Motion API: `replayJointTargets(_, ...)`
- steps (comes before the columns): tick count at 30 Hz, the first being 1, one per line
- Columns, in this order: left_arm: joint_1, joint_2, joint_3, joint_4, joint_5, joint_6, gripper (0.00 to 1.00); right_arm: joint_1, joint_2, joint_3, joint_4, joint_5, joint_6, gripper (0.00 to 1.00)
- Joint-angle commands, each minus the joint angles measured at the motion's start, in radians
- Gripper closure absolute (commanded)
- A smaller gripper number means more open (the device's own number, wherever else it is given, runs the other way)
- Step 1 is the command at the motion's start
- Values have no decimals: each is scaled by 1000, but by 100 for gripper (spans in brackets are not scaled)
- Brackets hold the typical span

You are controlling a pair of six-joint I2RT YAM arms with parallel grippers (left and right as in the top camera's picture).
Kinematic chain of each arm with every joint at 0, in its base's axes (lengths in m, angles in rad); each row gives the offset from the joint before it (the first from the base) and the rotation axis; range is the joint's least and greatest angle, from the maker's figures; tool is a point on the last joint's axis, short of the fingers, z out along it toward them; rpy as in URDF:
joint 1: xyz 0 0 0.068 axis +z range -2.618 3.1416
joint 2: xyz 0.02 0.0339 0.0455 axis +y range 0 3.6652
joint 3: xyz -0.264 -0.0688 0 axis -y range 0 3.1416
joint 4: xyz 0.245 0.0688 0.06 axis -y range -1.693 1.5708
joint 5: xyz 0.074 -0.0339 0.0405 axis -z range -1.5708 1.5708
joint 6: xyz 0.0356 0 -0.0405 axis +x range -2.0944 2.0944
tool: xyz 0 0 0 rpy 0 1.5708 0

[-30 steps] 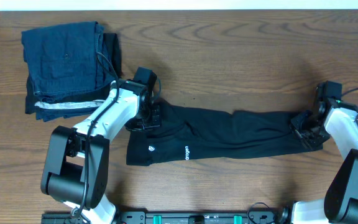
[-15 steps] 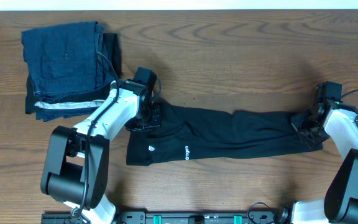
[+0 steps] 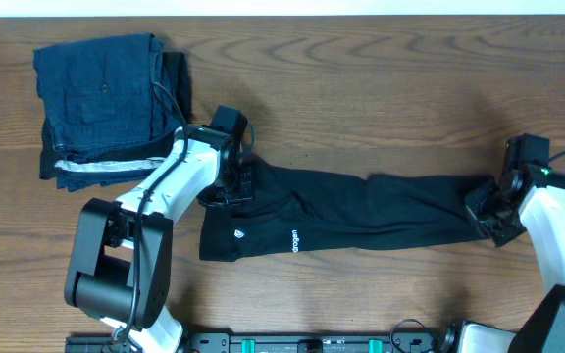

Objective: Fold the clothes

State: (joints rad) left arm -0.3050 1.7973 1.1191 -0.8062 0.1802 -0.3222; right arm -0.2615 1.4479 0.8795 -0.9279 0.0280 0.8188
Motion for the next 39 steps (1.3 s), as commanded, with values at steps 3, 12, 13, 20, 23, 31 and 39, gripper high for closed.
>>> replayJointTargets(3,1,13,-7,-2,-6,-12,94,-8,-5,-27,-16,74,-8,85)
replayJointTargets(12,1,13,-7,-2,-10,7,94,-8,-8,-119,107,71,-84,99)
replayJointTargets(13,1,13,-7,-2,-10,6,94,-8,-11,-100,108,50,-145,99)
replayJointTargets(20,1,13,-7,-2,-10,6,94,-8,-29,-5,67,-137,-417,99)
replayJointTargets(23,1,13,-7,4,-10,6,94,1,-27,-18,82,-140,-417,99)
replayJointTargets(31,1,13,-7,4,-10,6,94,6,-26,-132,143,-118,-424,99)
replayJointTargets(39,1,13,-7,4,-10,6,93,6,-22,-264,332,-39,-424,97)
